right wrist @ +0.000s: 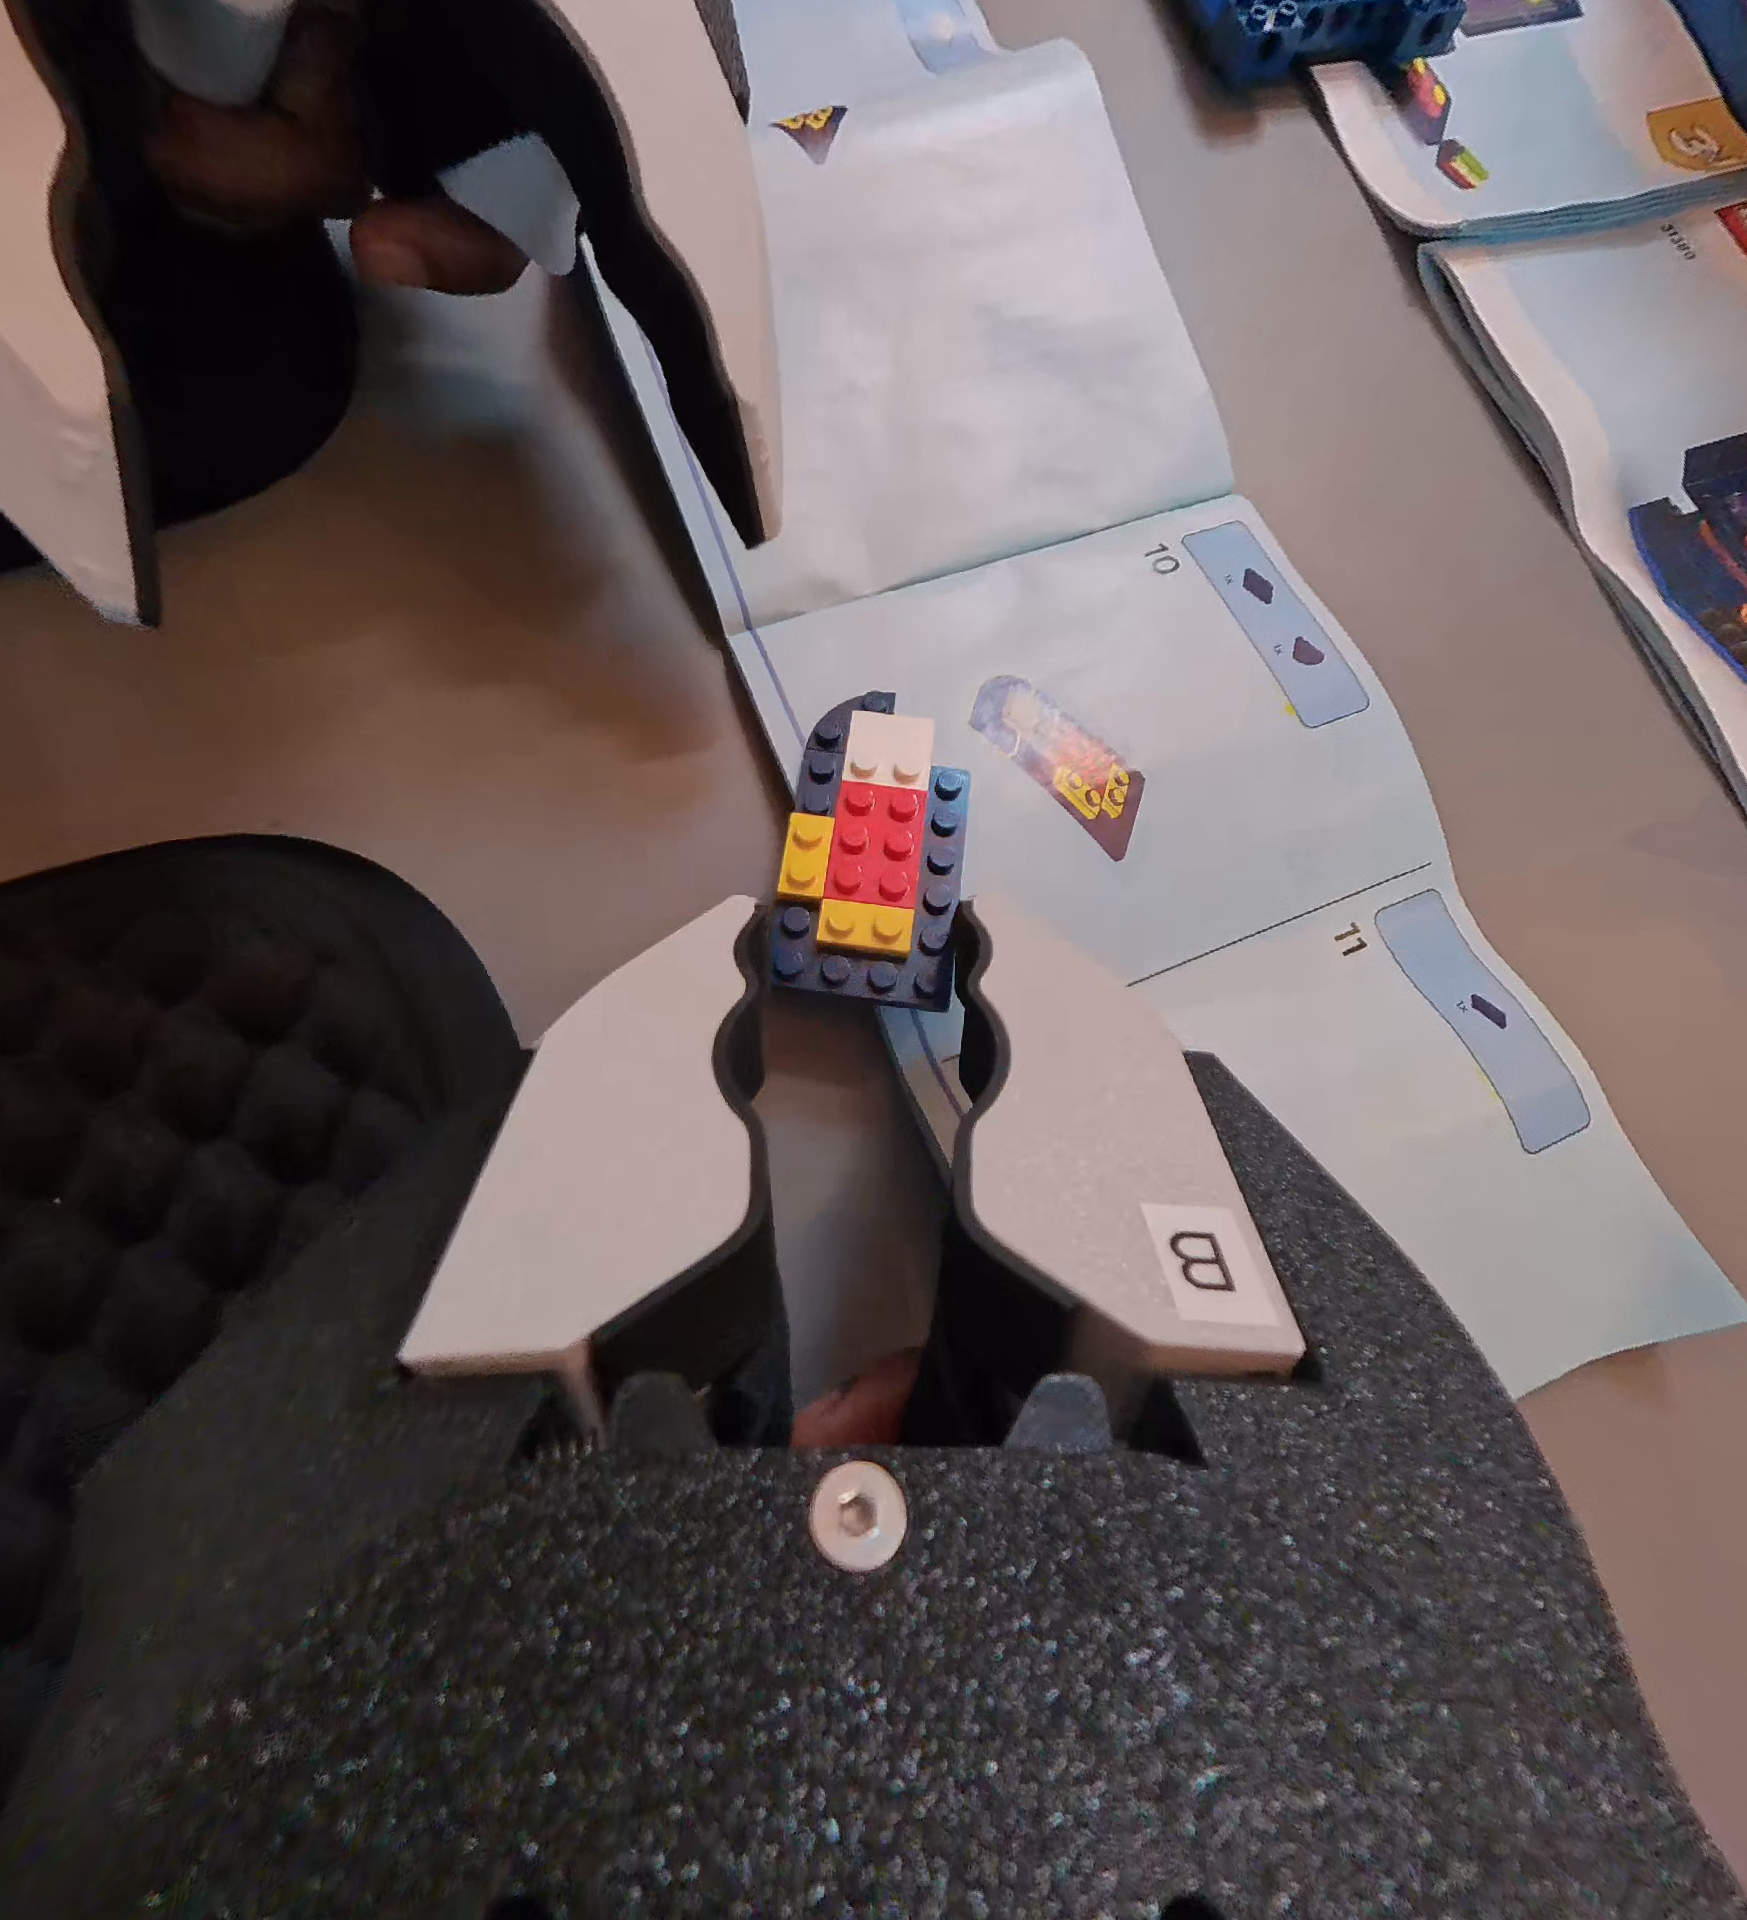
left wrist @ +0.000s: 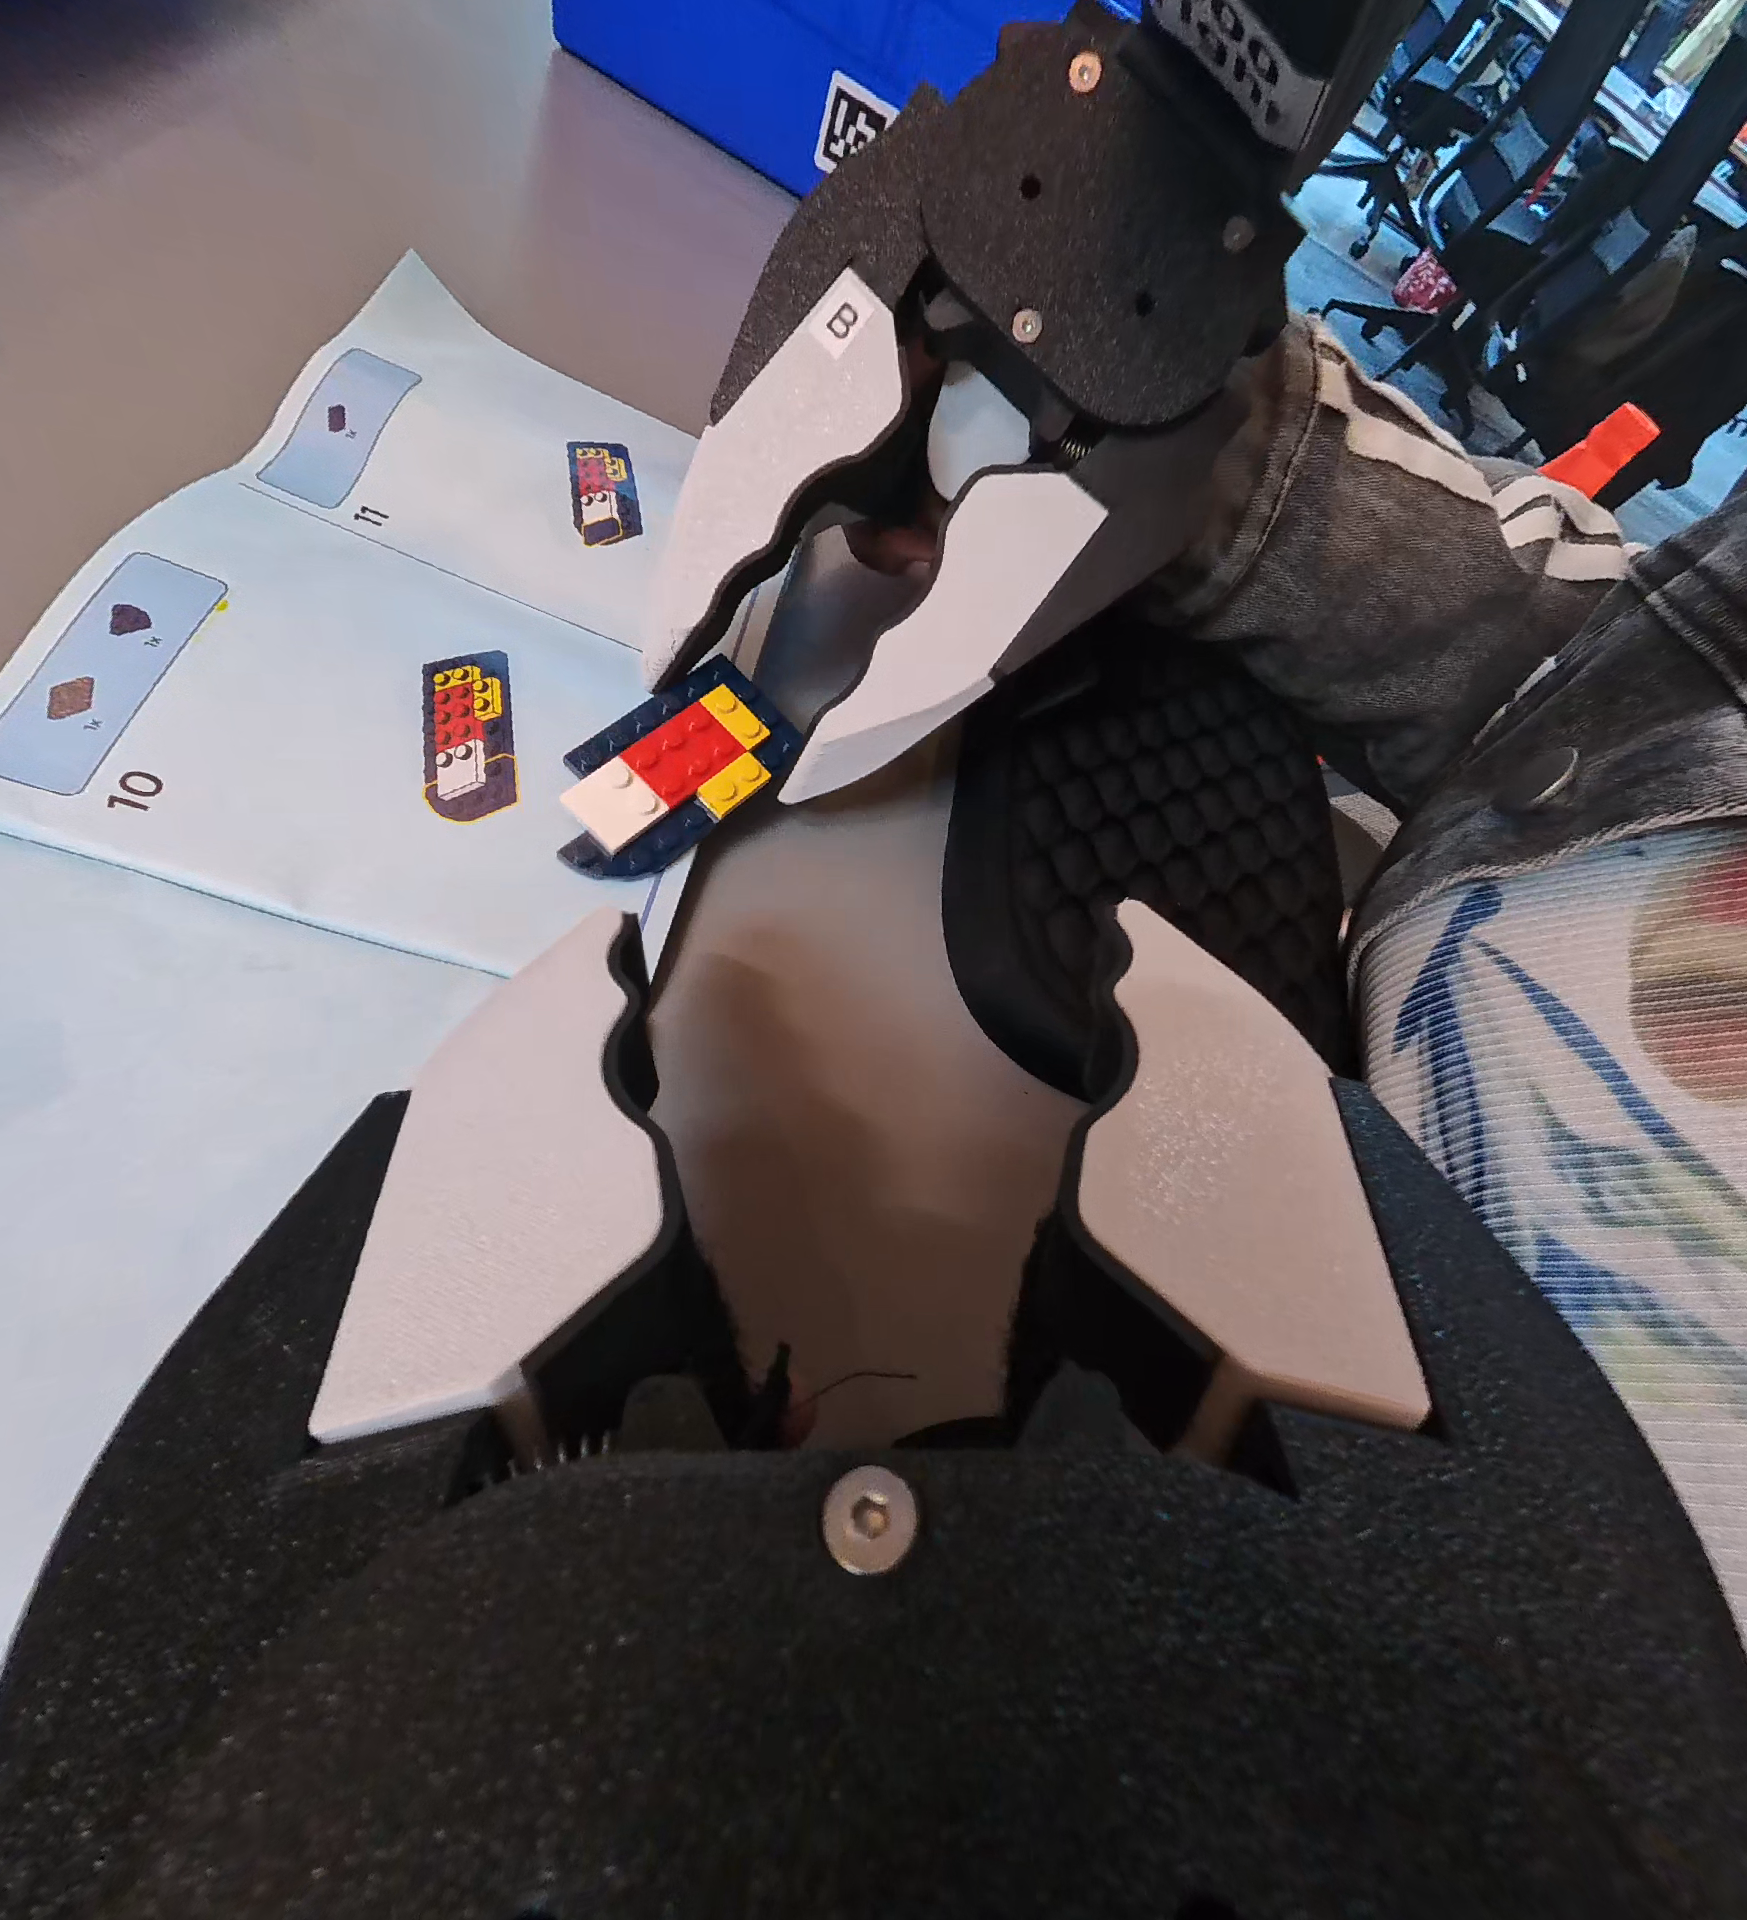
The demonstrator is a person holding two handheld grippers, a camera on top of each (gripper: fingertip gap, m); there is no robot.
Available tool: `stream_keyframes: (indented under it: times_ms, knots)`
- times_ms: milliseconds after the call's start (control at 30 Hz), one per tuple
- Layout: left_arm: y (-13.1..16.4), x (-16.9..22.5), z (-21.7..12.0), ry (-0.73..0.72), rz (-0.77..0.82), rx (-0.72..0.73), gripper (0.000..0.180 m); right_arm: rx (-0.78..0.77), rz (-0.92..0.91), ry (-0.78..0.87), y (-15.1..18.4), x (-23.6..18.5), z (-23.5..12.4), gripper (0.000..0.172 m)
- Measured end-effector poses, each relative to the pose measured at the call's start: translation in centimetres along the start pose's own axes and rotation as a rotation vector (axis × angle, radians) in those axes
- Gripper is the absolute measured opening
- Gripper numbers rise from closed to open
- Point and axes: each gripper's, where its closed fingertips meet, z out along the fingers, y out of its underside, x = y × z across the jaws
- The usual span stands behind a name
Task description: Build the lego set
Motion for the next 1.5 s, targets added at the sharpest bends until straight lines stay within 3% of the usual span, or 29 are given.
stream_keyframes:
  times_ms: [1500]
  knots:
    - [0.51, 0.28, 0.4, 0.011, 0.018, -0.041, 0.078, 0.031, -0.033, -0.005, 0.13, -0.13, 0.45, 0.034]
